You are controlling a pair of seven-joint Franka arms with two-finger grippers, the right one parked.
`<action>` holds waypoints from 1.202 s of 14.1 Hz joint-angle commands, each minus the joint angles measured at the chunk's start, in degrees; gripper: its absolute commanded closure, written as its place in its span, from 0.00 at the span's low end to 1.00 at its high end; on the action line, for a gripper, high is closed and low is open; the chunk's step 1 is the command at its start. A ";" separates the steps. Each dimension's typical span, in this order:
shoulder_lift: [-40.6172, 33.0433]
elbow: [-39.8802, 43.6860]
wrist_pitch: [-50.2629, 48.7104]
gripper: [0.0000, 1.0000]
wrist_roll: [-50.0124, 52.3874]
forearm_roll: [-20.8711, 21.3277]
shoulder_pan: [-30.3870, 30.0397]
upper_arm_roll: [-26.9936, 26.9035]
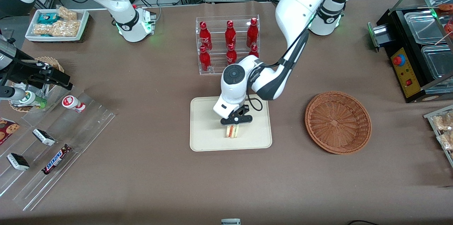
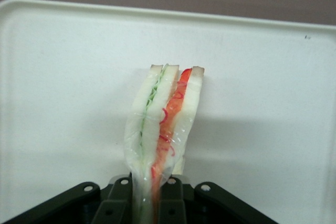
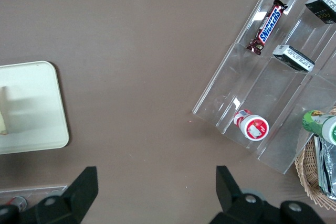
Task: Place sandwich from basket to tray
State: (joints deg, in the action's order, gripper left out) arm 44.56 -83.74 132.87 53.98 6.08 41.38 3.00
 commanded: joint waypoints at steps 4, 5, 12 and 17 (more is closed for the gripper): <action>-0.09 1.83 0.38 0.00 2.62 -2.74 0.37 -0.80; -1.66 1.57 0.11 0.00 2.97 -2.74 0.10 -0.98; -18.96 0.16 -19.11 0.00 -4.22 -2.39 -5.08 -1.86; -25.04 -0.89 -28.63 0.00 -6.70 -2.65 -14.47 -1.77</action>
State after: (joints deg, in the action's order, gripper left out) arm 21.09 -81.95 104.45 48.32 4.18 30.49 0.71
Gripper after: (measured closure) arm 0.000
